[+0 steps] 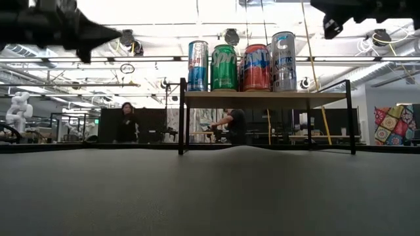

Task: Place canned beverage on shelf
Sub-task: Return to Home Position

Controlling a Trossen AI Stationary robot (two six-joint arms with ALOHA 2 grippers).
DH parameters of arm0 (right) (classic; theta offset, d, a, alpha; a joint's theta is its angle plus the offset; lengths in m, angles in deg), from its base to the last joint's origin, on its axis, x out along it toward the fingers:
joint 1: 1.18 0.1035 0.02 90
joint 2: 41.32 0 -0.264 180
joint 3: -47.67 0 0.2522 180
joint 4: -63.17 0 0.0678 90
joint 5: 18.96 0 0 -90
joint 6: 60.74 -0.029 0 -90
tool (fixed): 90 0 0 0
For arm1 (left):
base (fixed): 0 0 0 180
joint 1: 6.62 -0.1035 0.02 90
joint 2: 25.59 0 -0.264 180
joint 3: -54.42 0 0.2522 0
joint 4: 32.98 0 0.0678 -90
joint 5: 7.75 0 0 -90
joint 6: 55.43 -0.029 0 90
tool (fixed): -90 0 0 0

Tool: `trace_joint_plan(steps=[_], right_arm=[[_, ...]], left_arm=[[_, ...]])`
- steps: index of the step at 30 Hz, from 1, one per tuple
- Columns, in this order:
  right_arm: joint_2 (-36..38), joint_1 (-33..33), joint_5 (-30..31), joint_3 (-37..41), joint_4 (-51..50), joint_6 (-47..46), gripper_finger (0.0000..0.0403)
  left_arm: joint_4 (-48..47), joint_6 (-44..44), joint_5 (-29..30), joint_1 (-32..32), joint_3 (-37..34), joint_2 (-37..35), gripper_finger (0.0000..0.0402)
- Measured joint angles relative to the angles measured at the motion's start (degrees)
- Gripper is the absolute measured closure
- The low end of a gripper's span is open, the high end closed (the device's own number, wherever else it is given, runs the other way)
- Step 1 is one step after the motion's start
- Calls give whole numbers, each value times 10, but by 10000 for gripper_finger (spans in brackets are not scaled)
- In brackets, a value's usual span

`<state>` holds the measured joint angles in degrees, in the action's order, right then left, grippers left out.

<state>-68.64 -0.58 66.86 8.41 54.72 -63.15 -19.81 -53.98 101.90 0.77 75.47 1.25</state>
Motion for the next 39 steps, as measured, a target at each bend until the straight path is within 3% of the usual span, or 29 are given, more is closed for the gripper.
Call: trace_joint_plan(steps=[5,11,15,26,39], right_arm=[[45,0,16,22,-18,-15,395],[86,0,54,26,-92,-21,395],[119,0,56,50,-80,-23,395],[211,0,56,143,-17,-42,395],[225,0,56,224,33,-61,395]], left_arm=[[28,13,4,0,-56,-45,400],[-4,8,5,0,-58,-75,400],[-55,15,29,0,-58,-87,400],[-56,26,38,0,-69,-89,400],[-48,23,38,0,-69,-89,400]])
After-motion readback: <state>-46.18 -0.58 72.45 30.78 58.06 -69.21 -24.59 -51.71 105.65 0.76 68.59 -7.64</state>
